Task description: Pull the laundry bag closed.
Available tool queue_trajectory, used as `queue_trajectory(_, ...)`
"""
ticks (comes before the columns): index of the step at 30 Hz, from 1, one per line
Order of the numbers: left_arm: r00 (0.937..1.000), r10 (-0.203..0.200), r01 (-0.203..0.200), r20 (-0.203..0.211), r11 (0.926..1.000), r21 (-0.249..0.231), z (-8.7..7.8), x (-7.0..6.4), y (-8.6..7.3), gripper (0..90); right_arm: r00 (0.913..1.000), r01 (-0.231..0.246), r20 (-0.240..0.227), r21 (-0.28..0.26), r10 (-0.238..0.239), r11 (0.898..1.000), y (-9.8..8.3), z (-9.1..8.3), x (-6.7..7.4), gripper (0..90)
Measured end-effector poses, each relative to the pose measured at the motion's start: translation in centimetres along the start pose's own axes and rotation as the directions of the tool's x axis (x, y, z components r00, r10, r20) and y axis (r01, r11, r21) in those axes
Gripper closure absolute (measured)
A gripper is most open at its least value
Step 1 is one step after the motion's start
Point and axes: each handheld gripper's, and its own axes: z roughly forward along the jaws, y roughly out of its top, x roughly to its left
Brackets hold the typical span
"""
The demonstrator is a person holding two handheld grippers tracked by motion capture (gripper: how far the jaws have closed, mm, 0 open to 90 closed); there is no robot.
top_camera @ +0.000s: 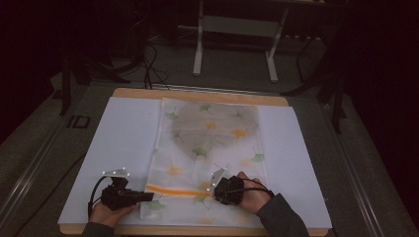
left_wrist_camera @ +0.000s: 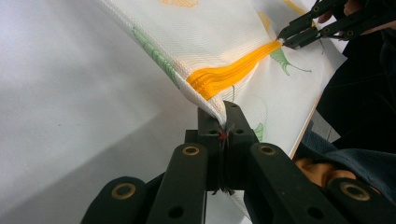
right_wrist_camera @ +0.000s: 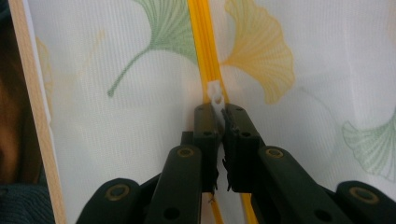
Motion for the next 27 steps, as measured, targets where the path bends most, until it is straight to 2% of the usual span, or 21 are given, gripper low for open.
queue_trajectory(27,1.0000,-0.003,0.003,-0.003,1.0000,0.001,0.0,0.1,0.0,88.3,0.9996,-0.023,0.015,0.024,0.023,0.999,-1.8,-0.8,-0.3,84.8)
